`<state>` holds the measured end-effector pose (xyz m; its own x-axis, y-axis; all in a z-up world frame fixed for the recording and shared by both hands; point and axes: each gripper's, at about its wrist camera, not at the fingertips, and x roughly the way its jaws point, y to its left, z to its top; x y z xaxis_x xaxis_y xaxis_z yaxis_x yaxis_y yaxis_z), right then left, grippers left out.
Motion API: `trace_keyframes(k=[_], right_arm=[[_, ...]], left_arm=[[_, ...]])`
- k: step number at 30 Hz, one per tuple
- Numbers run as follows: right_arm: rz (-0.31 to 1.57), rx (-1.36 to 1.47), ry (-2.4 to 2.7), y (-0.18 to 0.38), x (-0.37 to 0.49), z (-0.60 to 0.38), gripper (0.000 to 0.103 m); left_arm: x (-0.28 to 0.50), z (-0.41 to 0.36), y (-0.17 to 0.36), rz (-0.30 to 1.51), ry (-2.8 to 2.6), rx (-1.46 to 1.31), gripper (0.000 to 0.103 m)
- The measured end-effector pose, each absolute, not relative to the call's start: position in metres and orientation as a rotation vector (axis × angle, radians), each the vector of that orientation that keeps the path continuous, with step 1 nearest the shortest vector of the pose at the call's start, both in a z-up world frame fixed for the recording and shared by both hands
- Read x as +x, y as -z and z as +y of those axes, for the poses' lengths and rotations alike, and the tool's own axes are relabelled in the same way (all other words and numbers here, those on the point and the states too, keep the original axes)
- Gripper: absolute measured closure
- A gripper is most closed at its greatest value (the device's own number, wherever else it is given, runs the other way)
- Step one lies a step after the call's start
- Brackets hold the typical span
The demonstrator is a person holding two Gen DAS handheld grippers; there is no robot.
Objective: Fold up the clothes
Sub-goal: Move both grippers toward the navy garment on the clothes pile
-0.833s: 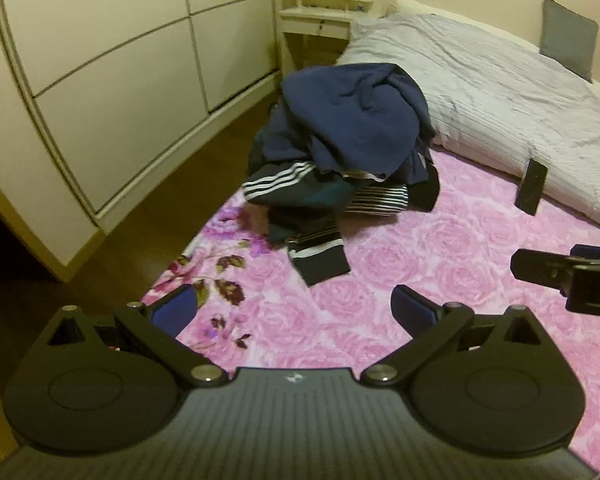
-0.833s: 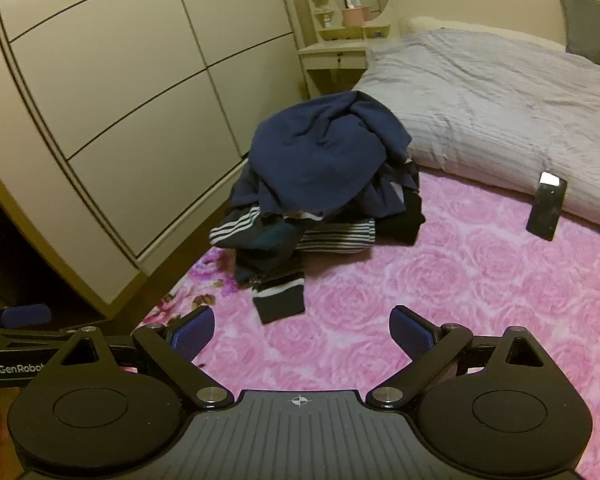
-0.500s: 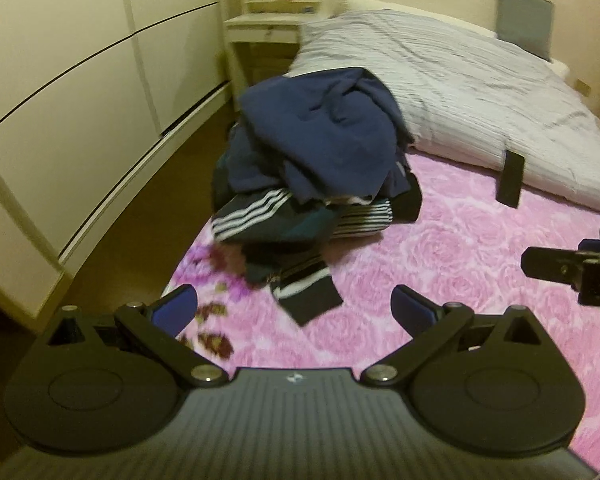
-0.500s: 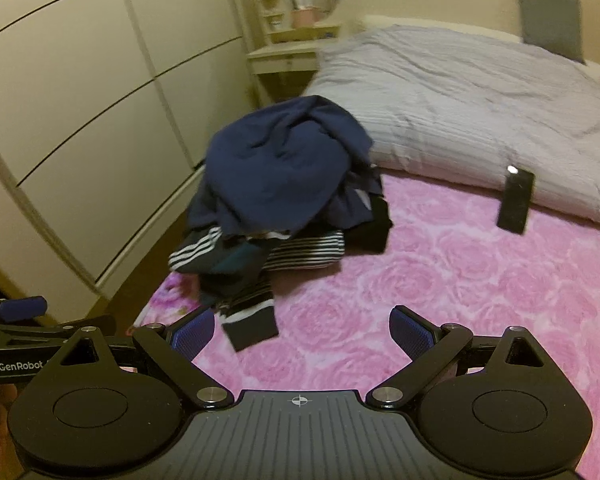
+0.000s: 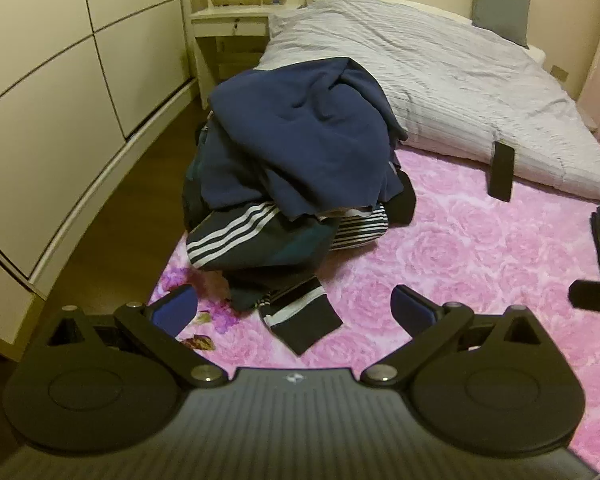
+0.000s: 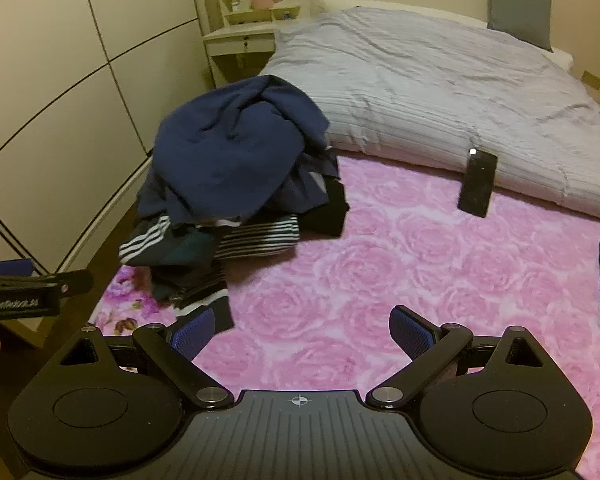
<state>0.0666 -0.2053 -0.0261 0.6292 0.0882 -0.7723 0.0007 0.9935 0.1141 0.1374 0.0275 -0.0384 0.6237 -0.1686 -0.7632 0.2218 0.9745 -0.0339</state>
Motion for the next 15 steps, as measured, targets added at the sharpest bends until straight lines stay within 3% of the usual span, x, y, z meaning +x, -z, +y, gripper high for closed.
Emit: trace_keyframes(k=[15], right_arm=[[0.871,0.155,-0.137,0.022,0.096,-0.204,0.006]], left_arm=[[0.134,0.026,0.03,0.862,0.177,0.112,0.002]])
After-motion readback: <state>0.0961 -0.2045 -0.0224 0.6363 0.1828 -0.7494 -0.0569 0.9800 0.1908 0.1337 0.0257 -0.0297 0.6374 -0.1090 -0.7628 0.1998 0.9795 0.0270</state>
